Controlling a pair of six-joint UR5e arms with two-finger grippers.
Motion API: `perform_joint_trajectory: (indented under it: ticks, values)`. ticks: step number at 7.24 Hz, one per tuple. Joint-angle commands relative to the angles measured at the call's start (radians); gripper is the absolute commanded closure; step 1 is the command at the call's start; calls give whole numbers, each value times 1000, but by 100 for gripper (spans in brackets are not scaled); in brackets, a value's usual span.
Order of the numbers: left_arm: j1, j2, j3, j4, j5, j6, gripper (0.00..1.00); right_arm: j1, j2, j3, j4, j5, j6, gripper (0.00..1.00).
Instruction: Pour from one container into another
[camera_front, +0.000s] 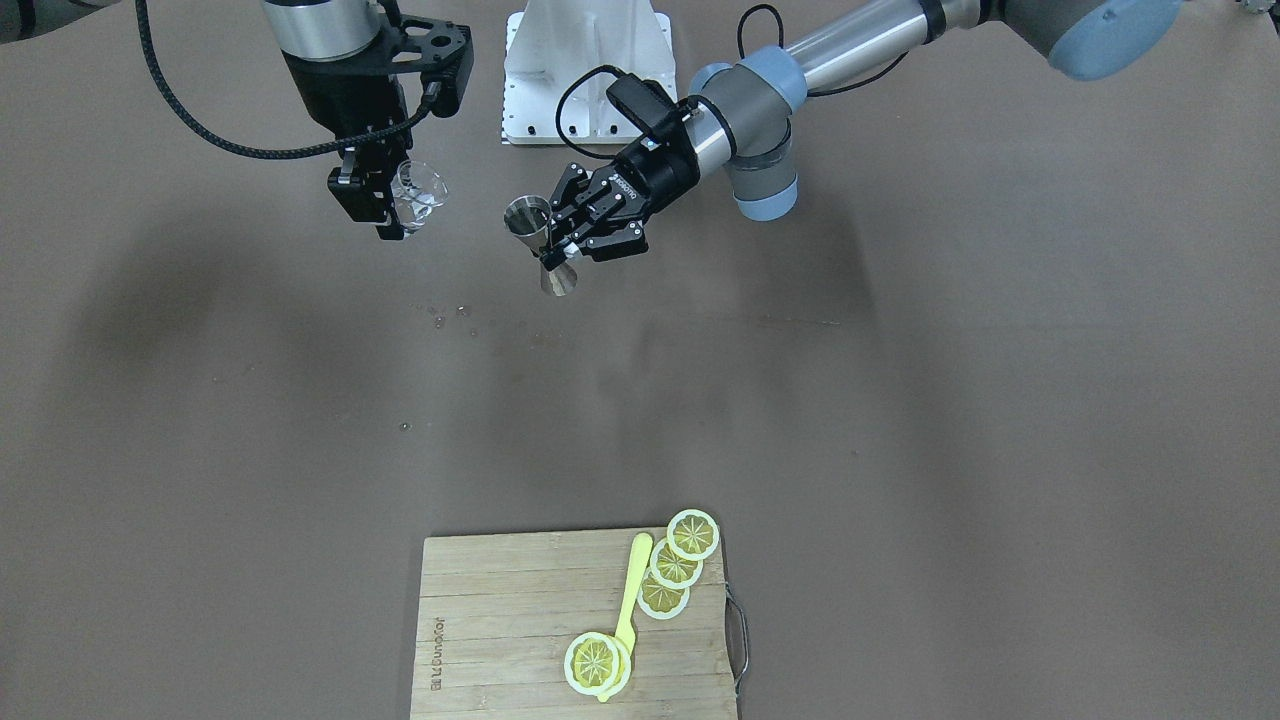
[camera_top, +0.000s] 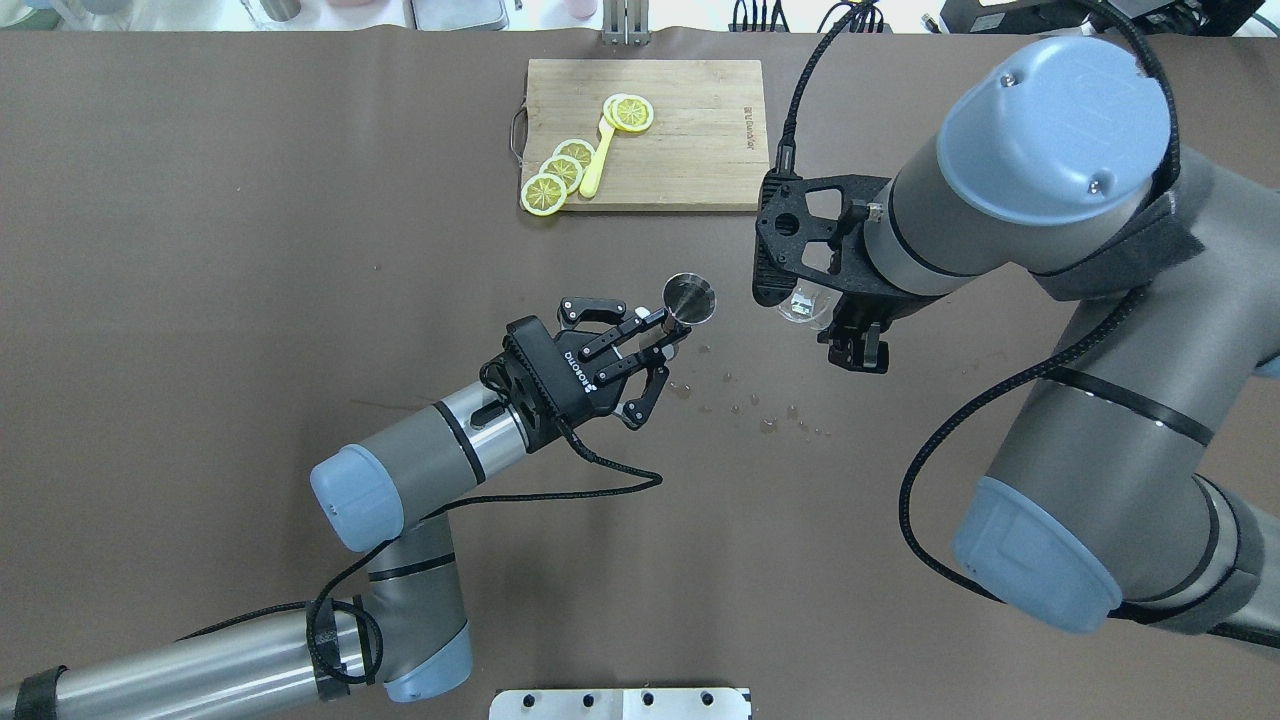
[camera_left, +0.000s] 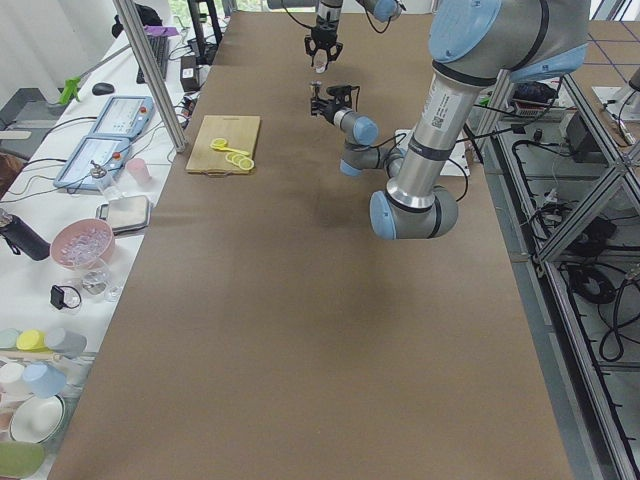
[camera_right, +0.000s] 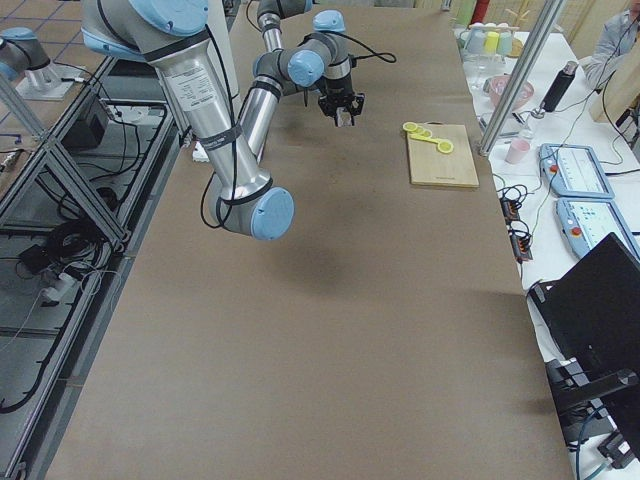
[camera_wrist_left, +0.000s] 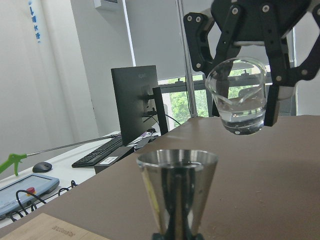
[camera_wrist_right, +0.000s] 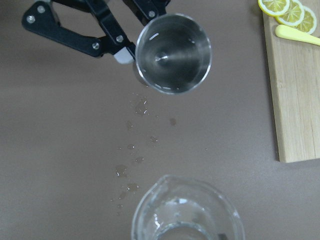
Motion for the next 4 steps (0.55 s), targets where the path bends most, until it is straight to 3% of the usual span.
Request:
perform_joint_trajectory:
  ticks: [1, 4]
  values:
    - [1, -1, 0, 0, 0, 0, 100, -3, 43, -41, -5, 8, 10, 100]
    - [1, -2, 1, 0, 0, 0, 100, -1, 92, -73, -50, 8, 15, 100]
